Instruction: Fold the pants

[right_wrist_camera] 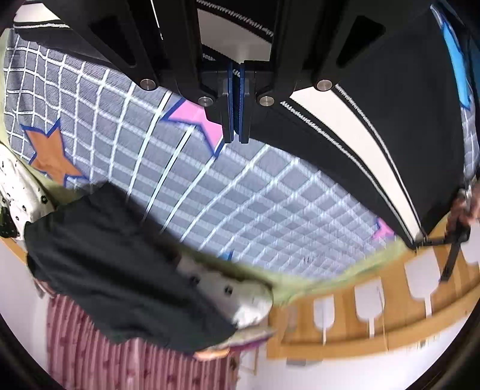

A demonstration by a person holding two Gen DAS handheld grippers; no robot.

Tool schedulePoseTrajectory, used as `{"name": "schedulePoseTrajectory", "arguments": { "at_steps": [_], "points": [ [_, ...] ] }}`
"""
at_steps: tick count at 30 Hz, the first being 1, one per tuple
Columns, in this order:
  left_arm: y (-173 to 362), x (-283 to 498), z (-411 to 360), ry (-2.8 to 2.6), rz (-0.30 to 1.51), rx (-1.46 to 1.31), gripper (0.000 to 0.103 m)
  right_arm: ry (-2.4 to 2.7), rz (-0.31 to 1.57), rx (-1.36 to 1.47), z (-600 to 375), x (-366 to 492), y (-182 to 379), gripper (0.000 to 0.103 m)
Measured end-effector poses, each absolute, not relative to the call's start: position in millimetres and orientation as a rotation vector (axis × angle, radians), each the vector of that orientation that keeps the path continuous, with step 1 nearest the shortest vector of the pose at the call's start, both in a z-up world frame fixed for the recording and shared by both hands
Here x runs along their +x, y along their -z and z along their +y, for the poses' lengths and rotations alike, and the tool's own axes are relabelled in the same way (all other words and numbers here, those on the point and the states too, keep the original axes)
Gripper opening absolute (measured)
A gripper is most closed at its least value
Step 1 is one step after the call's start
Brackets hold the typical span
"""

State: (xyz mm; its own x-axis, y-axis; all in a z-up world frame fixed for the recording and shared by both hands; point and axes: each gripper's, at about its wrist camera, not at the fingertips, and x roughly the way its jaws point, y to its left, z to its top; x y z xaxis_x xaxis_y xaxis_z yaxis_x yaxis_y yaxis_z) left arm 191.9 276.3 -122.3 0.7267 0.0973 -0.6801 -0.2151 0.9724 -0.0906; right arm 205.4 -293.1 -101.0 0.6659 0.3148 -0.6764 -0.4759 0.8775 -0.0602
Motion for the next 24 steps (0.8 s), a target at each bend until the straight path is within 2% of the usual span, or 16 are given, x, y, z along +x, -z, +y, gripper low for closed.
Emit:
{"name": "schedulePoseTrajectory", "arguments": {
  "at_steps": [5, 7, 8, 9, 10, 11, 12, 13, 15, 19, 24],
  "points": [
    [166.3, 224.5, 272.9, -0.232, 0.891, -0.142, 0.019, -0.388, 0.797, -0.259, -278.2, 241.0, 143.6, 0.002],
    [164.1, 222.3, 266.8, -0.25, 0.881, -0.095, 0.023, -0.352, 0.868, -0.245, -275.1, 256.5, 169.6, 0.004],
    [160.6, 220.4, 263.1, -0.259, 0.885, -0.068, 0.031, -0.337, 0.86, -0.24, -274.5, 256.5, 169.1, 0.004],
    [158.1, 219.0, 261.5, -0.276, 0.896, -0.047, 0.045, -0.333, 0.854, -0.22, -278.2, 255.1, 162.4, 0.011],
    [155.5, 216.4, 260.6, -0.299, 0.905, -0.026, 0.049, -0.33, 0.852, -0.192, -284.8, 253.7, 155.9, 0.025],
    [151.7, 210.6, 259.5, -0.309, 0.899, -0.014, 0.051, -0.324, 0.846, -0.159, -292.8, 251.0, 147.7, 0.032],
    [147.3, 203.5, 257.7, -0.291, 0.884, -0.015, 0.051, -0.303, 0.821, -0.134, -306.9, 244.5, 136.1, 0.045],
    [144.1, 197.4, 255.9, -0.27, 0.876, -0.021, 0.053, -0.291, 0.798, -0.128, -315.0, 240.2, 128.6, 0.051],
    [141.0, 187.2, 253.1, -0.239, 0.864, -0.039, 0.059, -0.271, 0.771, -0.141, -338.4, 228.8, 116.2, 0.053],
    [145.3, 184.5, 244.3, -0.186, 0.876, -0.082, 0.06, -0.22, 0.826, -0.226, -374.0, 227.0, 118.0, 0.06],
    [149.1, 195.9, 221.1, -0.165, 0.883, -0.058, 0.059, -0.286, 1.007, -0.251, -391.5, 251.9, 148.2, 0.06]
  ]
}}
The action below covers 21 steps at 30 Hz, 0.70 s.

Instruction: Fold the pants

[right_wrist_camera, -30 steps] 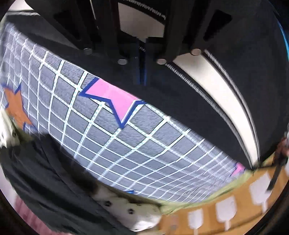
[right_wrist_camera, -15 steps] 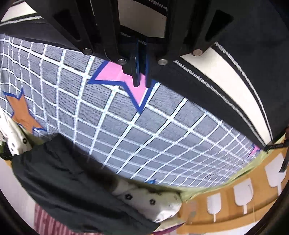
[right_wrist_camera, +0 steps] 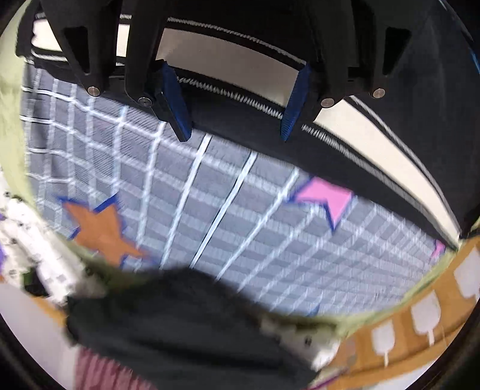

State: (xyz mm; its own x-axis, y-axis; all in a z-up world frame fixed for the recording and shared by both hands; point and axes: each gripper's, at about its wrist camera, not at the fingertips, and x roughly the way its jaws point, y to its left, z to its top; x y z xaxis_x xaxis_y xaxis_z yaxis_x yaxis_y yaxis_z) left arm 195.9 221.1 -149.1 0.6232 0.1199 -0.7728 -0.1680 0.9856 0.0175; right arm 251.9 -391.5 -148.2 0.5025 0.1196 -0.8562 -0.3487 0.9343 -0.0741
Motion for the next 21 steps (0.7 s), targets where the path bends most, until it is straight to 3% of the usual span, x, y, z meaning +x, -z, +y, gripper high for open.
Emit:
{"name": "schedulePoseTrajectory", "arguments": {
  "at_steps": [1, 3, 14, 19, 21],
  "points": [
    [148.5, 194.8, 217.6, -0.159, 0.881, -0.059, 0.059, -0.297, 1.001, -0.296, -386.4, 252.6, 154.4, 0.045],
    [146.2, 194.2, 210.4, -0.155, 0.88, -0.041, 0.059, -0.323, 0.981, -0.341, -378.3, 251.5, 158.5, 0.003],
    [141.1, 188.2, 189.5, -0.091, 0.883, -0.117, 0.059, -0.178, 0.843, -0.197, -386.1, 248.1, 150.6, 0.008],
    [137.6, 169.2, 191.6, -0.058, 0.865, -0.132, 0.059, -0.068, 0.728, -0.07, -428.0, 211.2, 107.8, 0.036],
    [146.0, 169.5, 190.3, -0.037, 0.883, -0.146, 0.06, -0.019, 0.752, -0.071, -438.3, 208.0, 114.5, 0.036]
  ]
}}
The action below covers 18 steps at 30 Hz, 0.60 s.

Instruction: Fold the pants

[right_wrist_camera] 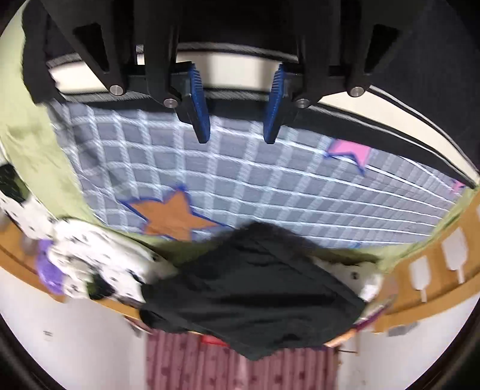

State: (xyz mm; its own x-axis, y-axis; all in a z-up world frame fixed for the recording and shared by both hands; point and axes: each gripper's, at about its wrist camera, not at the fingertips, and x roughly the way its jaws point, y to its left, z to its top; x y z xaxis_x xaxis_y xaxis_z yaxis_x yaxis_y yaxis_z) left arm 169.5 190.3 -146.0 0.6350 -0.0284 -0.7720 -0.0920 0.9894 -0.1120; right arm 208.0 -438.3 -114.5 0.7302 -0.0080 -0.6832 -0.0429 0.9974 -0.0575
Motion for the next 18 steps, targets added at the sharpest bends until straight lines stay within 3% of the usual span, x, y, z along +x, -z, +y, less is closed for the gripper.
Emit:
{"name": "schedulePoseTrajectory", "arguments": {
  "at_steps": [3, 9, 11, 13, 18],
  "points": [
    [170.2, 185.7, 188.4, -0.067, 0.945, -0.144, 0.06, 0.027, 0.876, -0.116, -450.4, 220.3, 160.2, 0.034],
    [165.0, 186.8, 197.6, -0.153, 0.957, -0.149, 0.061, 0.048, 0.863, 0.056, -463.3, 215.9, 148.2, 0.034],
    [151.9, 170.6, 203.3, -0.157, 0.95, -0.132, 0.061, 0.083, 0.865, 0.066, -460.2, 205.0, 139.1, 0.04],
    [138.9, 150.9, 211.0, -0.148, 0.938, -0.133, 0.061, 0.111, 0.837, 0.105, -454.9, 183.9, 123.6, 0.053],
    [99.0, 102.3, 224.6, -0.101, 0.919, -0.182, 0.061, 0.125, 0.801, 0.115, -429.7, 133.4, 87.1, 0.055]
  ]
}}
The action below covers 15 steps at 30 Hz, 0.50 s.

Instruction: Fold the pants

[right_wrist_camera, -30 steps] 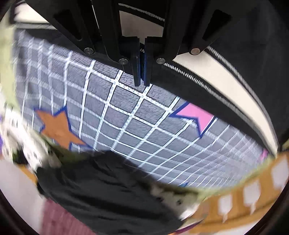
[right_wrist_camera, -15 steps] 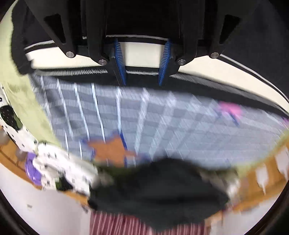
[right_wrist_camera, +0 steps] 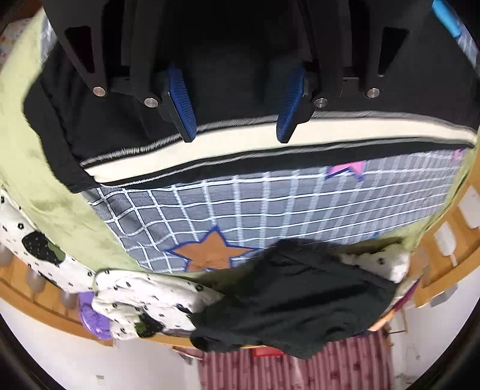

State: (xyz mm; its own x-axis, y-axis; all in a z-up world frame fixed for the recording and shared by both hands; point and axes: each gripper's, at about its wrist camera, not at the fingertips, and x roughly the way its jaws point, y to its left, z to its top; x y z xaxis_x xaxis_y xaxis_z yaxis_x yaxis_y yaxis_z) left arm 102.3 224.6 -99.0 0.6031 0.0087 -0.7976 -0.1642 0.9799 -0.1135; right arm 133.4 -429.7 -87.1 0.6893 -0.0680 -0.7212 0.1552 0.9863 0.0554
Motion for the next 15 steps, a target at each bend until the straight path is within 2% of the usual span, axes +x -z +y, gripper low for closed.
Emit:
{"name": "schedulePoseTrajectory", "arguments": {
  "at_steps": [6, 9, 10, 12, 15],
  "points": [
    [2.9, 60.7, 199.0, -0.033, 0.771, -0.158, 0.059, 0.105, 0.734, -0.009, -362.3, 105.6, 10.0, 0.055],
    [-38.1, 40.9, 185.5, -0.02, 0.716, -0.143, 0.06, 0.038, 0.696, 0.027, -325.9, 92.4, -32.4, 0.057],
    [-46.4, 34.8, 183.9, 0.001, 0.705, -0.147, 0.06, 0.02, 0.679, 0.043, -315.4, 87.7, -44.4, 0.061],
    [-49.2, 22.2, 181.1, 0.045, 0.705, -0.17, 0.06, -0.005, 0.666, 0.061, -294.3, 79.8, -59.7, 0.07],
    [-22.6, 10.3, 180.6, 0.099, 0.737, -0.22, 0.06, -0.067, 0.65, 0.051, -258.6, 72.3, -65.2, 0.071]
  ]
}}
